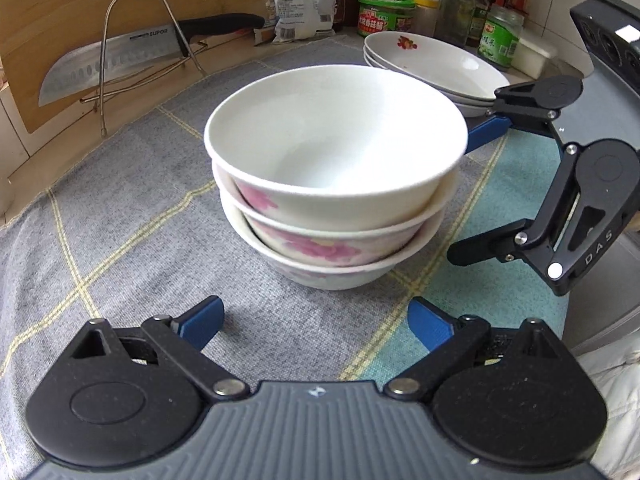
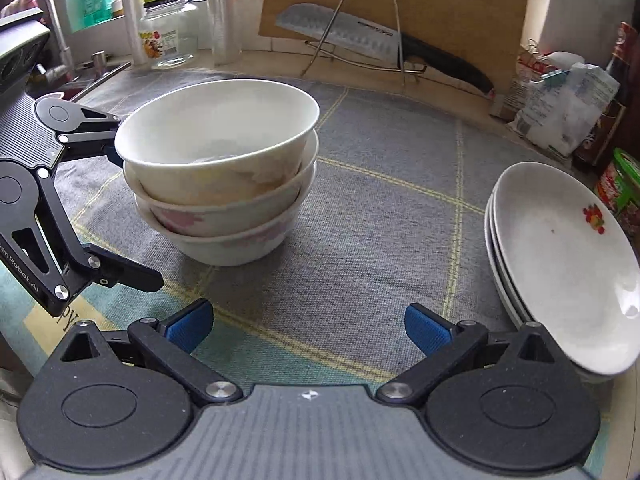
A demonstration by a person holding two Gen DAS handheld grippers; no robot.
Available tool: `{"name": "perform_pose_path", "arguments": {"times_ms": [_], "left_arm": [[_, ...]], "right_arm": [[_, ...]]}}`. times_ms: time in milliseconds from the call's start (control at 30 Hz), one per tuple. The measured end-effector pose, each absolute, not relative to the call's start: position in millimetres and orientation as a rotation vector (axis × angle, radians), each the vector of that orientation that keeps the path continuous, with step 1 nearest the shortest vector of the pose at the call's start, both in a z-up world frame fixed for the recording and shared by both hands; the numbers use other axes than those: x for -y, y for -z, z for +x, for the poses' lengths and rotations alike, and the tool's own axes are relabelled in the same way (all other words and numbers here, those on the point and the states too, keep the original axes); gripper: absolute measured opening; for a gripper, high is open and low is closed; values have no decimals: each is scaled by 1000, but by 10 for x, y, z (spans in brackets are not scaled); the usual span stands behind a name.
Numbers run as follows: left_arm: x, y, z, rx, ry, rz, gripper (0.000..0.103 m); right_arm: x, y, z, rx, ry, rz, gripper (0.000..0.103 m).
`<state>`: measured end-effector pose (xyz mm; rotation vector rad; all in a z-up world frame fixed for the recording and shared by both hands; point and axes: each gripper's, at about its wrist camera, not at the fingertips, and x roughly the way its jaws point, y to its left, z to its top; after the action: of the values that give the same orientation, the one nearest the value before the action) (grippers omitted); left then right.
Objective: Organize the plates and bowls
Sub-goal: 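Grasp the three-bowl stack from opposite sides with both grippers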
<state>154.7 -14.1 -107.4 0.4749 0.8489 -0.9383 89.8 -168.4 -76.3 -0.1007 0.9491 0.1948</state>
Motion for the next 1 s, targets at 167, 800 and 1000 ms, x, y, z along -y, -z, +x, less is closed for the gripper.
{"name": "perform_pose_path", "arguments": {"times_ms": [167,800,1000], "left_arm": [[167,1086,1494,-837,911,473,102],[180,1139,1570,-702,1028,456,103],[192,1154,1612,-663,1074,455,103]], "right_arm": [[1732,833,989,-957,-293,-121,103],[1604,837,1154,-977,-339,-183,103],[1572,837,1233,-1006,-314,-175,103]]}}
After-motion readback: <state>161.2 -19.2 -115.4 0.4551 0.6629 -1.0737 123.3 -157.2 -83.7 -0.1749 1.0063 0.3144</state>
